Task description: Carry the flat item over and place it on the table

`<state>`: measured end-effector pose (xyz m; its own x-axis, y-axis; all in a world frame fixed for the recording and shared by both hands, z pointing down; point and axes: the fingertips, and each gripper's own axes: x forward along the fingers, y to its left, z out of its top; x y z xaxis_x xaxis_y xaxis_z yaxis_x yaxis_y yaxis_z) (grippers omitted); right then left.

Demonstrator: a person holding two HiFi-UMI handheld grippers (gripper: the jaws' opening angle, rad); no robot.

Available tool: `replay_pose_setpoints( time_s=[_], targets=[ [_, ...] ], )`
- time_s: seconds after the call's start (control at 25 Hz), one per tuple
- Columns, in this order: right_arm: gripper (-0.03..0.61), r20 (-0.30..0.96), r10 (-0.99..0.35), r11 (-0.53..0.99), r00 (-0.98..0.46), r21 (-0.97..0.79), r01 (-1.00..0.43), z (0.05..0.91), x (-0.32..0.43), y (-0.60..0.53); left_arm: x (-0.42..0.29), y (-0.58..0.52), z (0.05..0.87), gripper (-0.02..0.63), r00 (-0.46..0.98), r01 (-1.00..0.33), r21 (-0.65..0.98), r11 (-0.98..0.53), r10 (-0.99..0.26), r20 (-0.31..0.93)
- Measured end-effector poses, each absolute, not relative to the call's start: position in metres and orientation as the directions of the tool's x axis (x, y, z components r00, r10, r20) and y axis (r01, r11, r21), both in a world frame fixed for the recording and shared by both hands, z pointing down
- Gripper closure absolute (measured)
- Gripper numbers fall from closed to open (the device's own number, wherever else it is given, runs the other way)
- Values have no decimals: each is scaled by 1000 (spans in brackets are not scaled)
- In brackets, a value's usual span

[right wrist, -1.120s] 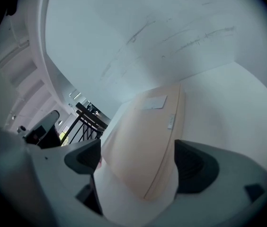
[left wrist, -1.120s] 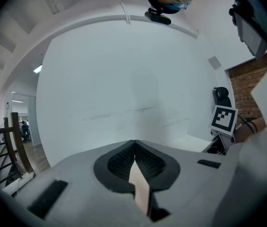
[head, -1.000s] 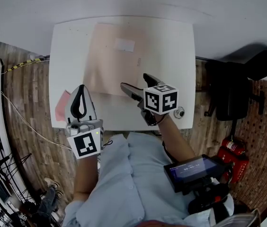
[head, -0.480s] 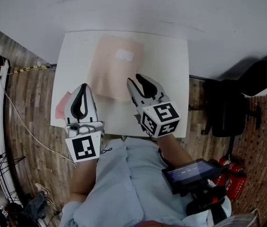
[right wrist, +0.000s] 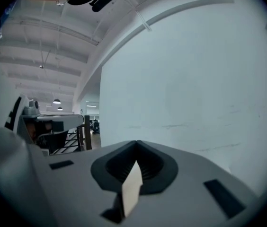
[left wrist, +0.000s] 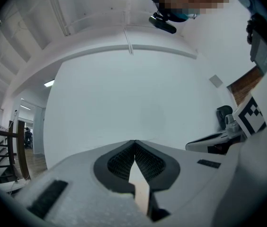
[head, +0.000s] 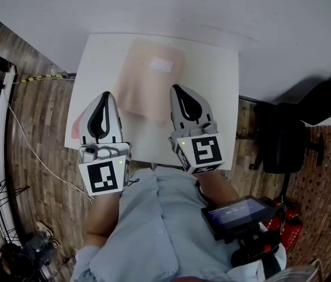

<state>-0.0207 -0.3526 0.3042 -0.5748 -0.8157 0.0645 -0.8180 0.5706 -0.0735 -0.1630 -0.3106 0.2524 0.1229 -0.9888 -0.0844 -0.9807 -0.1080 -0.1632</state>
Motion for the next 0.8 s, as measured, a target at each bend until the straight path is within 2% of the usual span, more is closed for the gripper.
replay_pose_setpoints(
  time_s=[0.16, 0.8],
  targets=[
    [572, 51, -823, 567, -566, -2, -824, 302, -25, -351, -168, -315, 254, 604, 120, -982, -155, -106, -989, -82],
    [574, 70, -810, 584, -582, 11, -811, 304, -28, -351, -159, -324, 257, 604, 135, -979, -162, -122, -988, -75]
  ],
)
